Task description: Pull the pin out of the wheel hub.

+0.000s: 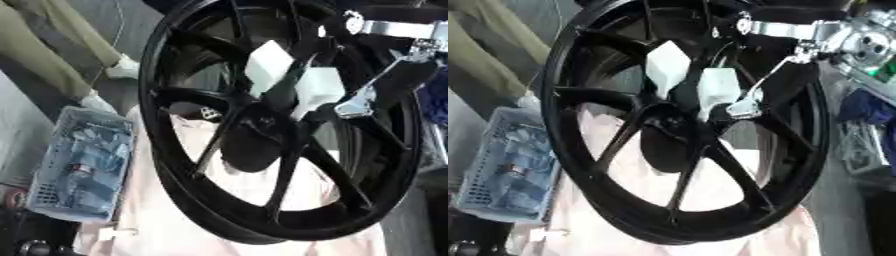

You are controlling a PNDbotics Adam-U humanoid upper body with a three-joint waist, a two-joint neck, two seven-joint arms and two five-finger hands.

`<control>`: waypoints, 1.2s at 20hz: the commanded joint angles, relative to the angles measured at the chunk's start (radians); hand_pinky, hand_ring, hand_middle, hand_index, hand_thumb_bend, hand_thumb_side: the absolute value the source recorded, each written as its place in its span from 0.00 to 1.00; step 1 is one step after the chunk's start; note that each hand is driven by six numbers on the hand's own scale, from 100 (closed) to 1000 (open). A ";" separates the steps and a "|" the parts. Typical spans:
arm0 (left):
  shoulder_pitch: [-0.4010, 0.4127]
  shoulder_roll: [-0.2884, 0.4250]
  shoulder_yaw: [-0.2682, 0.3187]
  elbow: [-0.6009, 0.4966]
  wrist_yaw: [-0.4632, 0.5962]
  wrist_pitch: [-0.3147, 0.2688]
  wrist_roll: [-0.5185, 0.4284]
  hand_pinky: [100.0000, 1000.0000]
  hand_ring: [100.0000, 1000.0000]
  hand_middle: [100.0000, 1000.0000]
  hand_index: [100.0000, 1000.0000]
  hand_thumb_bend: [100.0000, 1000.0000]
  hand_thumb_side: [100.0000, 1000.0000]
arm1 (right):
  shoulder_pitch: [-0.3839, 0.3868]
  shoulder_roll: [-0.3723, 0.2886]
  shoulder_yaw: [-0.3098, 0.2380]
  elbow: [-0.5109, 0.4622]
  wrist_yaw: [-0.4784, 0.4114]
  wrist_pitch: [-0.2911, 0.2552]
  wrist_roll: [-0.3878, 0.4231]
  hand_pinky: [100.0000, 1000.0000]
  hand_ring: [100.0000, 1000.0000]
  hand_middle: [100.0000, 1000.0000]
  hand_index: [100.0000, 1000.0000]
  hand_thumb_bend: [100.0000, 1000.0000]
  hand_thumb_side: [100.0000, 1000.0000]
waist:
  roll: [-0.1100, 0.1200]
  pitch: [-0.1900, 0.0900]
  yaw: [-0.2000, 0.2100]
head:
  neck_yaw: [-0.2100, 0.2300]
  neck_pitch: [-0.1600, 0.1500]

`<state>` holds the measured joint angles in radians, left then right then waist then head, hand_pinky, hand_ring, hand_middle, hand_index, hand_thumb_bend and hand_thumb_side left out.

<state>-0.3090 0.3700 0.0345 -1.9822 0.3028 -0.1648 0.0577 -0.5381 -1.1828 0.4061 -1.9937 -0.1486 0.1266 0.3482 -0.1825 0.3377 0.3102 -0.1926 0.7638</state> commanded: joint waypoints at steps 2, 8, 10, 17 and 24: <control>-0.011 0.009 0.001 -0.018 -0.006 0.001 0.001 0.89 0.74 0.68 0.76 0.00 0.66 | 0.005 -0.016 -0.009 -0.006 0.021 0.007 -0.012 0.65 0.84 0.66 0.80 0.47 0.15 | 0.006 -0.010 0.002 | 0.002 0.006; -0.008 0.007 0.001 -0.018 -0.008 0.004 0.001 0.89 0.74 0.67 0.76 0.00 0.67 | 0.006 -0.011 -0.006 -0.006 0.005 0.010 -0.033 0.63 0.82 0.59 0.74 0.42 0.17 | 0.006 -0.006 -0.001 | 0.006 0.006; -0.007 0.007 0.001 -0.018 -0.008 0.004 0.001 0.89 0.74 0.67 0.76 0.00 0.67 | 0.003 -0.010 -0.006 -0.006 -0.006 0.010 -0.037 0.63 0.81 0.59 0.74 0.41 0.18 | 0.007 -0.006 -0.003 | 0.007 0.006; -0.004 0.007 0.001 -0.018 -0.008 0.005 0.001 0.89 0.74 0.67 0.76 0.00 0.66 | 0.003 -0.017 -0.015 -0.006 -0.019 0.017 -0.036 0.63 0.80 0.57 0.72 0.40 0.16 | 0.009 -0.012 -0.008 | 0.007 0.006; -0.004 0.003 0.001 -0.018 -0.007 0.007 0.002 0.89 0.74 0.67 0.76 0.00 0.65 | 0.016 -0.020 -0.022 -0.006 -0.008 0.036 -0.026 0.62 0.78 0.57 0.72 0.35 0.01 | 0.009 -0.012 -0.008 | 0.004 0.006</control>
<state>-0.3083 0.3687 0.0344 -1.9822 0.2990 -0.1604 0.0579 -0.5167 -1.1744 0.4056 -1.9937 -0.1616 0.1568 0.3232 -0.1854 0.3464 0.3022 -0.1871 0.7639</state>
